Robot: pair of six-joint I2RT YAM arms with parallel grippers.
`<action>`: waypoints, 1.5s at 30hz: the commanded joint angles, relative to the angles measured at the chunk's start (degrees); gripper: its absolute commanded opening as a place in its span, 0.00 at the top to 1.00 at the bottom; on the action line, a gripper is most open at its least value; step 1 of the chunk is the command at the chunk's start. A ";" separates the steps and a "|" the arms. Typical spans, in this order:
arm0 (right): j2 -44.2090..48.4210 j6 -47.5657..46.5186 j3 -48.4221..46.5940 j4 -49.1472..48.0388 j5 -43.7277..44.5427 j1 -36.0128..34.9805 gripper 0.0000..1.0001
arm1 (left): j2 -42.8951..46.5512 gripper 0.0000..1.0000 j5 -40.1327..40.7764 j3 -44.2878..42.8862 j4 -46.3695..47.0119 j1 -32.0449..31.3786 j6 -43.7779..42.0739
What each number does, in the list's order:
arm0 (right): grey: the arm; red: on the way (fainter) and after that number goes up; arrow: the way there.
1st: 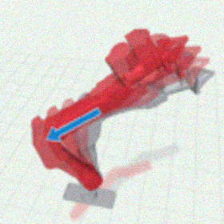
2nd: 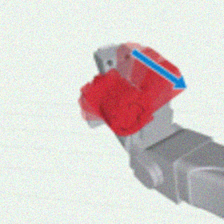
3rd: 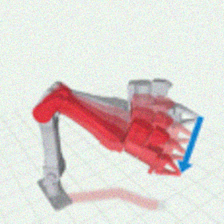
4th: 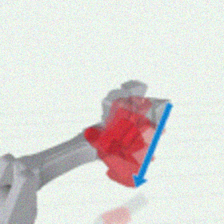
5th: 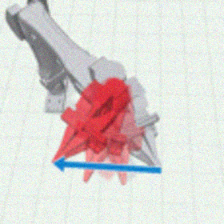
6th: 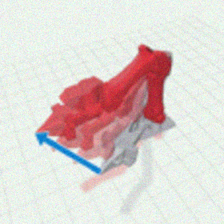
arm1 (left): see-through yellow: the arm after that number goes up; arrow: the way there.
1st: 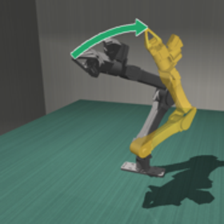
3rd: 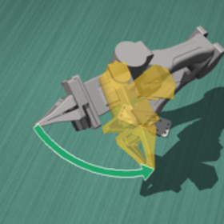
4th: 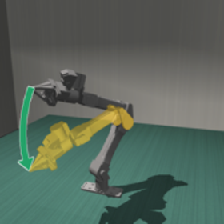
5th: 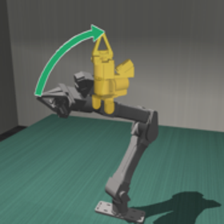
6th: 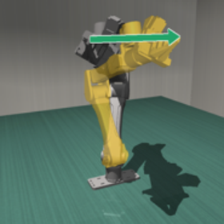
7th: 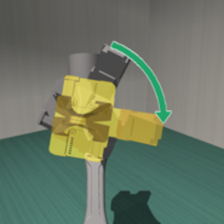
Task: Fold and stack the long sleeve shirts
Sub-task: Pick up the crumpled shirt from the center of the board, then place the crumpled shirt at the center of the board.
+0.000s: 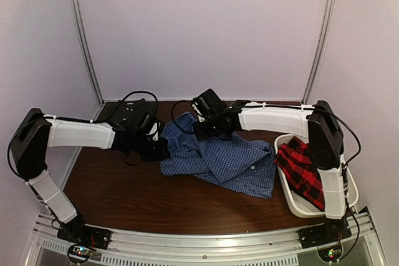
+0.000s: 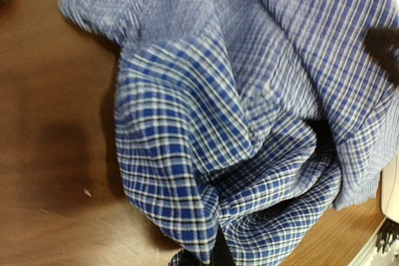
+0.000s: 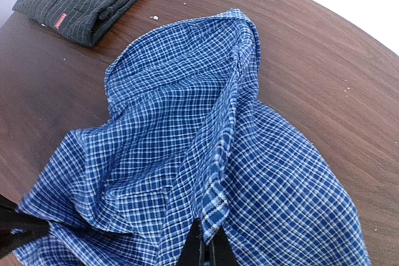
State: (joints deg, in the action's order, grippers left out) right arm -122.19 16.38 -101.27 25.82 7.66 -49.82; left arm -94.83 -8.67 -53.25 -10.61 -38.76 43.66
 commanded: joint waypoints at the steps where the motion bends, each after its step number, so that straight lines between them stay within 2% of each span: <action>1: 5.71 -2.25 -2.90 2.70 6.00 1.99 1.00 | 4.48 1.00 11.27 -7.17 -7.65 2.19 -5.75; 9: 15.25 -6.39 -7.10 5.61 15.82 4.23 1.00 | 11.10 1.00 21.26 -22.34 -18.08 6.78 -16.52; 13: 20.92 -9.24 -9.20 4.89 18.69 4.56 1.00 | 14.64 1.00 22.94 -30.74 -19.76 7.01 -24.26; 21: 34.93 -12.94 -10.08 -1.98 19.06 4.69 1.00 | 22.25 1.00 15.69 -47.58 -19.45 7.02 -35.35; 29: 46.22 -13.56 -10.01 -7.77 14.74 4.67 1.00 | 26.15 1.00 6.26 -60.37 -18.54 6.97 -39.07; 31: 47.34 -13.59 -10.17 -8.26 14.62 4.66 1.00 | 26.19 1.00 5.94 -62.43 -18.48 6.95 -38.95; 36: 44.56 -15.56 -11.74 -6.06 17.42 5.05 1.00 | 22.22 1.00 13.06 -65.48 -20.99 6.99 -38.21; 39: 39.82 -14.23 -12.39 -2.84 14.63 8.81 1.00 | 16.87 1.00 15.89 -67.08 -24.74 8.23 -37.41; 41: 35.52 -11.64 -12.18 -0.70 9.20 13.81 1.00 | 12.86 1.00 10.71 -66.13 -25.89 12.99 -35.47; 45: 25.27 -6.87 -8.54 0.12 -1.54 23.19 1.00 | 2.92 1.00 2.80 -58.42 -25.06 22.79 -32.02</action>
State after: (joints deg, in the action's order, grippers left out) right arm -87.96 4.51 -113.27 21.74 14.52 -34.26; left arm -83.00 -1.34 -117.91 -34.57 -23.68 7.51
